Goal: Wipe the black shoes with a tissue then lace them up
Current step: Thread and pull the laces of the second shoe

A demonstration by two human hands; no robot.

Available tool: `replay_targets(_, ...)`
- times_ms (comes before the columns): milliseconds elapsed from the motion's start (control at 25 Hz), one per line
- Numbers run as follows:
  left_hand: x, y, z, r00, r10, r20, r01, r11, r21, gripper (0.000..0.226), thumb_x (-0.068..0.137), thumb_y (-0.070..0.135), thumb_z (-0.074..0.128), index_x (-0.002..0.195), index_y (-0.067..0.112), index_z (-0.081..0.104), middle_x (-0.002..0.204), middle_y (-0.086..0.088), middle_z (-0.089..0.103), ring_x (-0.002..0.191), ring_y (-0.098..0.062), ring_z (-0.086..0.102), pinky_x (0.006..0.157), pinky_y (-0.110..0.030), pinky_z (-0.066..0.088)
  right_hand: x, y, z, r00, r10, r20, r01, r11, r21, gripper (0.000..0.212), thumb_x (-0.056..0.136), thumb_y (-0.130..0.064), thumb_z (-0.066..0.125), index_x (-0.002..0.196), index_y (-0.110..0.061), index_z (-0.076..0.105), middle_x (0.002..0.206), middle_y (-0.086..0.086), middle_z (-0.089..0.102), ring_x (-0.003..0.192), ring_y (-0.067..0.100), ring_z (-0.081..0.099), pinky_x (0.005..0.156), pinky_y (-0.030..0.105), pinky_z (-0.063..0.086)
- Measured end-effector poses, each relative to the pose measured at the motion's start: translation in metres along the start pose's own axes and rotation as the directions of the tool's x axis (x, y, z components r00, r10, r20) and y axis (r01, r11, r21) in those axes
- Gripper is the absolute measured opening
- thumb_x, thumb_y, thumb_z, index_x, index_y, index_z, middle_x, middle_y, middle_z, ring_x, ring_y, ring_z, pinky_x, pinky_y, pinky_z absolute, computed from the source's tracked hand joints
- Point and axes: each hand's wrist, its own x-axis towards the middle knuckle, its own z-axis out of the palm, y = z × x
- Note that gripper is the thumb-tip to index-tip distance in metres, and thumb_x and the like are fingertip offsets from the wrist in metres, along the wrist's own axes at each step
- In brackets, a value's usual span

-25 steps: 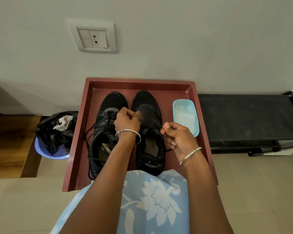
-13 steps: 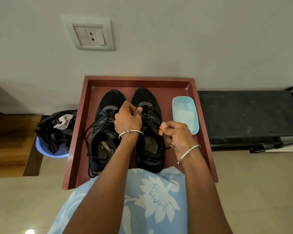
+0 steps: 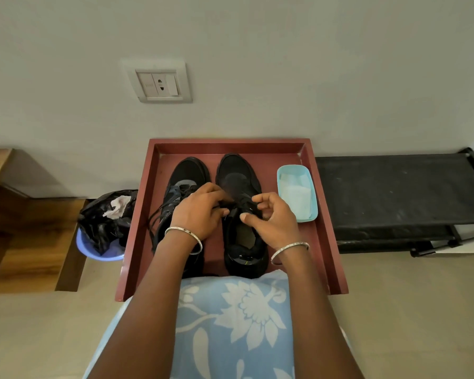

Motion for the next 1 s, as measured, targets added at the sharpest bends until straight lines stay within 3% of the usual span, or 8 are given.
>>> replay_targets(120, 0.008, 0.0, 0.001, 0.997, 0.025, -0.076, -0.023, 0.999, 0.027, 0.012, 0.094, 0.023, 0.062, 0.101, 0.024, 0.072, 0.121, 0.008, 0.063, 0.108, -0.022, 0.061, 0.081, -0.045, 0.054, -0.003, 0.006, 0.008, 0.995, -0.055, 0.079, 0.069, 0.982, -0.177, 0.054, 0.068, -0.026, 0.089, 0.114, -0.027, 0.062, 0.114, -0.001, 0.058, 0.102, 0.011, 0.059, 0.093, 0.029, 0.051)
replay_targets(240, 0.013, -0.004, 0.005, 0.997, -0.014, -0.078, -0.003, 0.977, -0.214, 0.013, 0.099, 0.023, 0.052, 0.096, 0.025, 0.065, 0.093, 0.008, 0.071, 0.089, -0.017, 0.065, 0.079, -0.044, 0.054, 0.001, 0.009, 0.005, 0.998, -0.051, 0.045, 0.058, 0.985, -0.163, 0.046, 0.072, -0.017, 0.086, 0.109, -0.029, 0.063, 0.113, -0.001, 0.063, 0.1, 0.013, 0.062, 0.095, 0.037, 0.054)
replay_targets(320, 0.019, 0.001, 0.007, 0.992, -0.119, -0.034, 0.1, 0.931, -0.351, 0.017, 0.102, 0.02, 0.049, 0.093, 0.021, 0.062, 0.076, 0.007, 0.071, 0.07, -0.013, 0.065, 0.072, -0.039, 0.055, 0.006, 0.012, 0.001, 0.999, -0.026, 0.044, 0.031, 0.992, -0.12, 0.04, 0.073, -0.015, 0.085, 0.104, -0.03, 0.065, 0.11, -0.001, 0.066, 0.098, 0.013, 0.064, 0.093, 0.038, 0.055)
replay_targets(440, 0.029, 0.005, 0.013, 0.948, -0.315, 0.04, 0.304, 0.868, -0.393, 0.018, 0.102, 0.023, 0.051, 0.087, 0.023, 0.061, 0.062, 0.005, 0.069, 0.058, -0.012, 0.064, 0.07, -0.04, 0.058, 0.009, 0.014, 0.0, 0.999, -0.005, 0.032, 0.008, 0.996, -0.086, 0.038, 0.075, -0.018, 0.086, 0.106, -0.027, 0.067, 0.109, -0.001, 0.067, 0.097, 0.015, 0.065, 0.091, 0.036, 0.056)
replay_targets(560, 0.031, 0.0, 0.018, 0.869, -0.482, 0.113, 0.484, 0.777, -0.403, 0.01, 0.1, 0.024, 0.053, 0.092, 0.022, 0.059, 0.062, 0.003, 0.071, 0.057, -0.017, 0.067, 0.076, -0.042, 0.059, 0.012, 0.017, 0.002, 1.0, 0.007, 0.025, -0.003, 0.986, -0.165, 0.048, 0.074, -0.026, 0.087, 0.116, -0.026, 0.062, 0.11, 0.0, 0.064, 0.096, 0.015, 0.062, 0.089, 0.035, 0.055)
replay_targets(720, 0.019, 0.012, 0.021, 0.762, -0.609, 0.22, 0.624, 0.599, -0.502, 0.014, 0.097, 0.009, 0.043, 0.092, 0.017, 0.054, 0.081, -0.009, 0.067, 0.056, -0.023, 0.07, 0.05, -0.03, 0.054, 0.016, 0.02, 0.008, 1.0, 0.016, 0.01, -0.014, 0.982, -0.191, 0.051, 0.074, -0.035, 0.086, 0.117, -0.026, 0.061, 0.115, 0.0, 0.064, 0.097, 0.012, 0.063, 0.089, 0.039, 0.055)
replay_targets(880, 0.004, 0.015, 0.029, 0.707, -0.662, 0.247, 0.689, 0.566, -0.453, 0.017, 0.087, 0.004, 0.061, 0.087, 0.02, 0.057, 0.094, -0.01, 0.064, 0.075, -0.034, 0.074, 0.075, -0.044, 0.062, 0.014, 0.016, 0.009, 0.999, 0.033, -0.011, -0.035, 0.989, -0.145, 0.045, 0.078, -0.034, 0.084, 0.114, -0.021, 0.062, 0.113, -0.004, 0.065, 0.09, 0.007, 0.06, 0.085, 0.035, 0.055)
replay_targets(1000, -0.008, 0.011, 0.034, 0.727, -0.639, 0.252, 0.676, 0.602, -0.425, 0.011, 0.081, 0.009, 0.066, 0.081, 0.02, 0.064, 0.088, -0.013, 0.073, 0.077, -0.035, 0.073, 0.076, -0.045, 0.062, 0.015, 0.014, 0.01, 0.996, 0.022, -0.092, -0.035, 0.989, -0.145, 0.037, 0.08, -0.03, 0.082, 0.11, -0.017, 0.065, 0.109, -0.001, 0.068, 0.093, 0.013, 0.062, 0.082, 0.032, 0.053)
